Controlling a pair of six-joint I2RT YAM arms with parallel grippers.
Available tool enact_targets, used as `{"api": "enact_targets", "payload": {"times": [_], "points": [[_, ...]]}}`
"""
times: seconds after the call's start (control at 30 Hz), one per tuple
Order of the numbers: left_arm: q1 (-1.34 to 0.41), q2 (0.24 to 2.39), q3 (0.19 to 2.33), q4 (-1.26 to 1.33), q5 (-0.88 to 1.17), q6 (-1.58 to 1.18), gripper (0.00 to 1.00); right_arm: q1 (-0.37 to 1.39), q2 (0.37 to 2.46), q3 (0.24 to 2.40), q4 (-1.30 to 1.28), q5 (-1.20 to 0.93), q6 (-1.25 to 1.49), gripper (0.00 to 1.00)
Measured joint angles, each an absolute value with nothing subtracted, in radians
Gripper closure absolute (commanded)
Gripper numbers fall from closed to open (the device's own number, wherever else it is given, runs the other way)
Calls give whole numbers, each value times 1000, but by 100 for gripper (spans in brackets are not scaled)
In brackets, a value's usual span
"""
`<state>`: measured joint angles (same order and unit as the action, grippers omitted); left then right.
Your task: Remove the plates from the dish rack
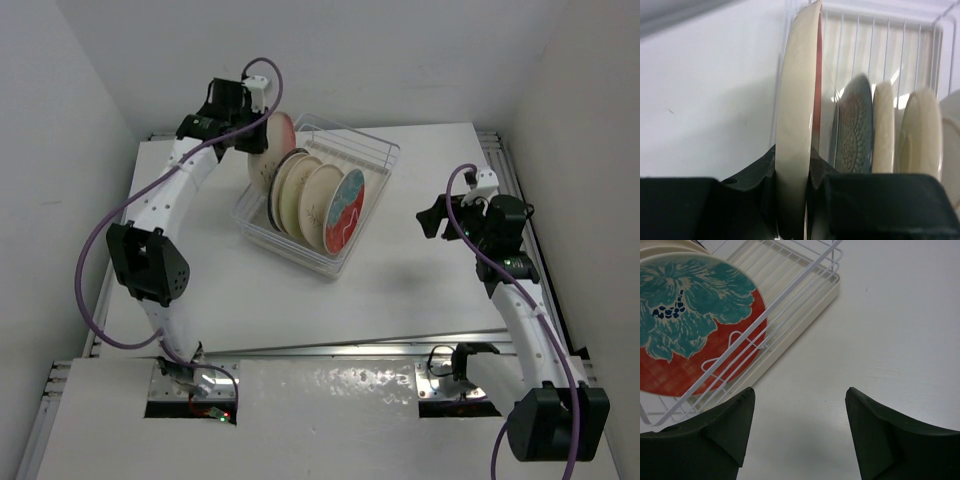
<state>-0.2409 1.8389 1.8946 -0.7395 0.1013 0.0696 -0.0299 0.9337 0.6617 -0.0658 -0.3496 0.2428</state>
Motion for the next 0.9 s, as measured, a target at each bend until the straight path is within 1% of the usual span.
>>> {"api": "enact_targets", "payload": {"times": [0.23,0.4,0.57,0.73,0.9], "points": [[-226,1839,2059,-657,-69,66,100,-30,945,662,-56,-356,250,31],[-134,1839,2091,-586,-81,-10,100,-30,961,662,-41,-377,262,31],[84,1895,2093,-545,66,-126,100,-26,977,670,-17,-400,274,32],[284,2077,2103,-469,229,-214,100,-17,1008,700,17,-417,300,33],[363,2215,2079,-410,335,-278,100,1,1036,735,31,-422,344,35]]}}
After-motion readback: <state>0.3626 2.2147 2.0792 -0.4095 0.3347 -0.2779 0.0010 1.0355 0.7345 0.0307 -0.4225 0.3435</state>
